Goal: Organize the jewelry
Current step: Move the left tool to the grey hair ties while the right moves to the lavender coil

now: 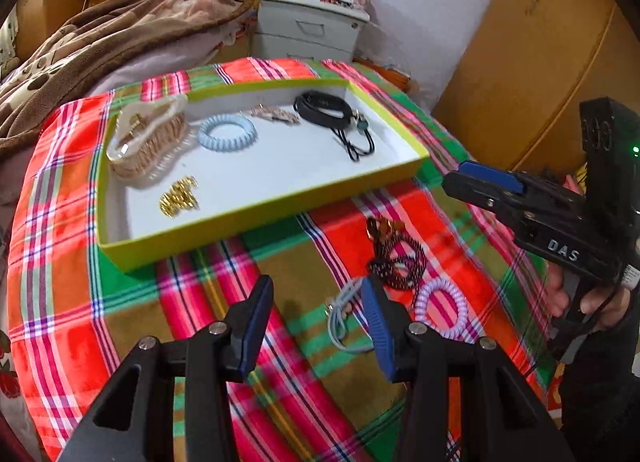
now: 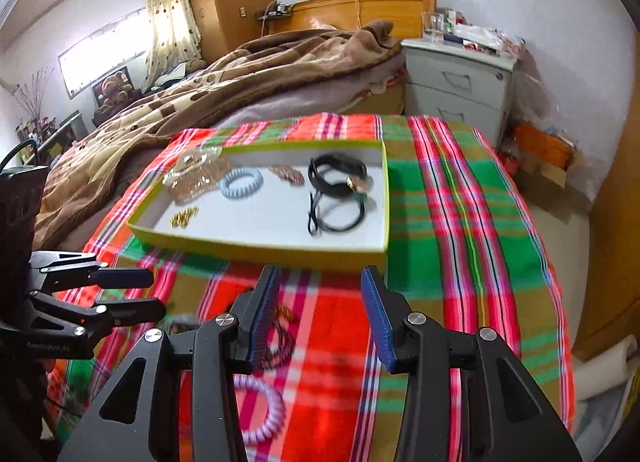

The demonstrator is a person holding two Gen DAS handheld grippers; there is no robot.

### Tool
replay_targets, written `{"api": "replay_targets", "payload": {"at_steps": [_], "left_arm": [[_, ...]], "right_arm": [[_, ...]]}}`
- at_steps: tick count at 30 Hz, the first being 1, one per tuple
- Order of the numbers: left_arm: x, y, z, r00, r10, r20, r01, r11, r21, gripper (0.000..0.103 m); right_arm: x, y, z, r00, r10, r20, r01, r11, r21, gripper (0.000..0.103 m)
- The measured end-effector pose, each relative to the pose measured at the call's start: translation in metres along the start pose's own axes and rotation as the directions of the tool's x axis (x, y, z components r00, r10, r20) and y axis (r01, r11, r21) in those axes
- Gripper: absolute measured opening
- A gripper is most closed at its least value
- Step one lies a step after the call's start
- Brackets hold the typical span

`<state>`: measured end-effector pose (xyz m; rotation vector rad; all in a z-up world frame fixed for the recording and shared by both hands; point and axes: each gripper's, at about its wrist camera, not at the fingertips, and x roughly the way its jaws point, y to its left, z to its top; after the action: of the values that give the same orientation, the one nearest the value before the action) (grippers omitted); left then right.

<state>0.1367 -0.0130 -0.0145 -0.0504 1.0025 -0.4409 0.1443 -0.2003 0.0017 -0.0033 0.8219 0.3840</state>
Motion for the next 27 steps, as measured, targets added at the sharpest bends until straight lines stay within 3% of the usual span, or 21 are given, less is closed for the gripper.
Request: {"api": "replay_targets", "payload": {"at_steps": [13, 23, 27], "left_arm": [[0.017, -0.012, -0.007, 0.998, 0.035, -0.051, -0.033, 0.999, 0.035, 0.048], [0.025, -0.021, -0.008, 0.992, 0.115, -0.054, -0.110, 0.990, 0.093, 0.047], [0.024, -0.019, -0.008, 0.989, 0.141, -0.050, -0.136, 0.986, 0.098, 0.037]], "right_arm": [[-0.010, -0.001, -0.044, 0.997, 0.044, -0.061, -0.043, 0.999, 0.016, 0.044], [-0.009, 0.013, -0.057, 0.993, 0.065, -0.097, -0.068, 0.997, -0.021, 0.044], [-0.007, 0.013, -0.059, 0.992, 0.071, -0.105, -0.073, 0.997, -0.019, 0.044]]}}
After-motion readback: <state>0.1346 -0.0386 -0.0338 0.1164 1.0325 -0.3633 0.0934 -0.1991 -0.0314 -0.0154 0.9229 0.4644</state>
